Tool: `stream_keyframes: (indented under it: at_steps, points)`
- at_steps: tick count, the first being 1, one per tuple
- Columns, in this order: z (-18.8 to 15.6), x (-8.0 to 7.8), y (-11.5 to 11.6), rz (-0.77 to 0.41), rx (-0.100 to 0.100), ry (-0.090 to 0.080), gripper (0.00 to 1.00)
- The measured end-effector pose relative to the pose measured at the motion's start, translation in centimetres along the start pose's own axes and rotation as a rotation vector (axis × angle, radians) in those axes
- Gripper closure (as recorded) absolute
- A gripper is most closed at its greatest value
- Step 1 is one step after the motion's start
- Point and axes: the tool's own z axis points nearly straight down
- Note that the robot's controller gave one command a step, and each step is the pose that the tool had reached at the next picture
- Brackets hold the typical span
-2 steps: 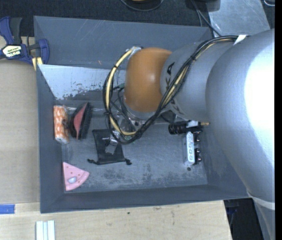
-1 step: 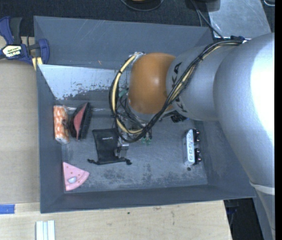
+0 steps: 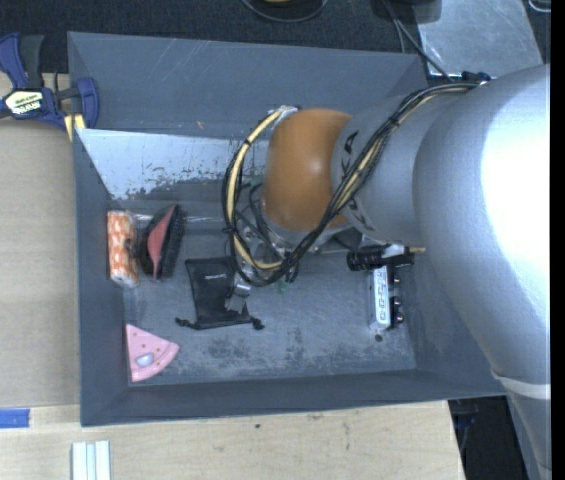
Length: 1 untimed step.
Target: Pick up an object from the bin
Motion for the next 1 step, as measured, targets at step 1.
stream_keyframes:
  at_steps: [1]
  points:
    - [0.35,1.27,1.69,-0.214,0.003,0.005,0.00]
